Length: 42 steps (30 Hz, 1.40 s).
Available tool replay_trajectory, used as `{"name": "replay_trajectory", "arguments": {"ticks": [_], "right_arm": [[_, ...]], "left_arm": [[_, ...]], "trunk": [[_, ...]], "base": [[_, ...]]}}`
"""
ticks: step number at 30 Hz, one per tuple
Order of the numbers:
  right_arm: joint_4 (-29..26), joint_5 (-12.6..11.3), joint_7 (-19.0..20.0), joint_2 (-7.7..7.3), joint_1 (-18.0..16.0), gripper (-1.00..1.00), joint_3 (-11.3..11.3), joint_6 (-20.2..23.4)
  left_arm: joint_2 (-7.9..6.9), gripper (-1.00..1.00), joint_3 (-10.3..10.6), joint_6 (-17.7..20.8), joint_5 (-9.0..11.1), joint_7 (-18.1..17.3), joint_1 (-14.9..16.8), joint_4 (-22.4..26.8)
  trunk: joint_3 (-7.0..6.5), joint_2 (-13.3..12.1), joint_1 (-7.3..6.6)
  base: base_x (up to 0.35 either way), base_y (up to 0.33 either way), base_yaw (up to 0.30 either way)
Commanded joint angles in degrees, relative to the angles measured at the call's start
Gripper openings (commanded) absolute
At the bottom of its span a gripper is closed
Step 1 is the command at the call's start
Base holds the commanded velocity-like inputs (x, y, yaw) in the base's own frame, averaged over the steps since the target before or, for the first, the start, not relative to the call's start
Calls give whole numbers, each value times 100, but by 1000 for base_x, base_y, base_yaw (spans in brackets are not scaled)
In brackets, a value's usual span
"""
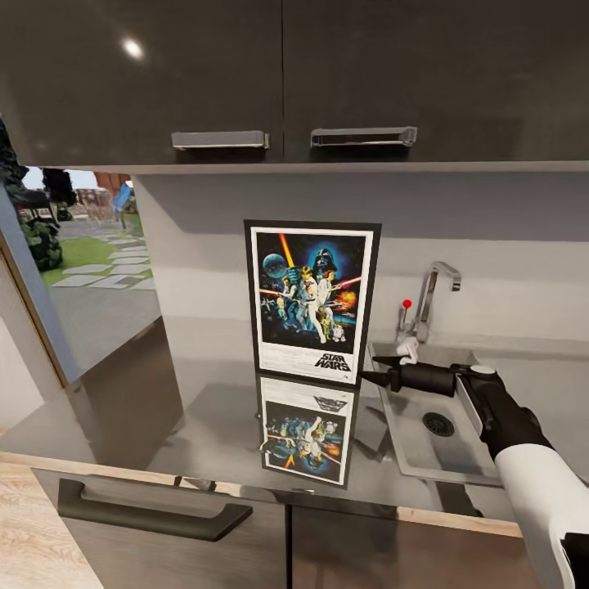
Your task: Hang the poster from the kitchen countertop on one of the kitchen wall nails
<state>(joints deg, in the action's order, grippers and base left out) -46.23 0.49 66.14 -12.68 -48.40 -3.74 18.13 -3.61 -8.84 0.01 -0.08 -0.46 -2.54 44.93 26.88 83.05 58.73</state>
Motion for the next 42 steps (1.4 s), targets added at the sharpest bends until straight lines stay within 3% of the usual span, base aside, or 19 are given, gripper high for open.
{"name": "replay_trajectory", "arguments": {"ticks": [1, 42], "right_arm": [[1, 5, 28, 2, -3, 100, -13, 52], [0, 4, 30, 2, -3, 100, -13, 51]], "left_arm": [[1, 100, -4, 1, -1, -5, -1, 7], [-53, 100, -4, 6, -1, -7, -1, 7]], "trunk": [[5, 3, 0], [5, 3, 0]], "base": [[0, 0, 0], [44, 21, 0]]}}
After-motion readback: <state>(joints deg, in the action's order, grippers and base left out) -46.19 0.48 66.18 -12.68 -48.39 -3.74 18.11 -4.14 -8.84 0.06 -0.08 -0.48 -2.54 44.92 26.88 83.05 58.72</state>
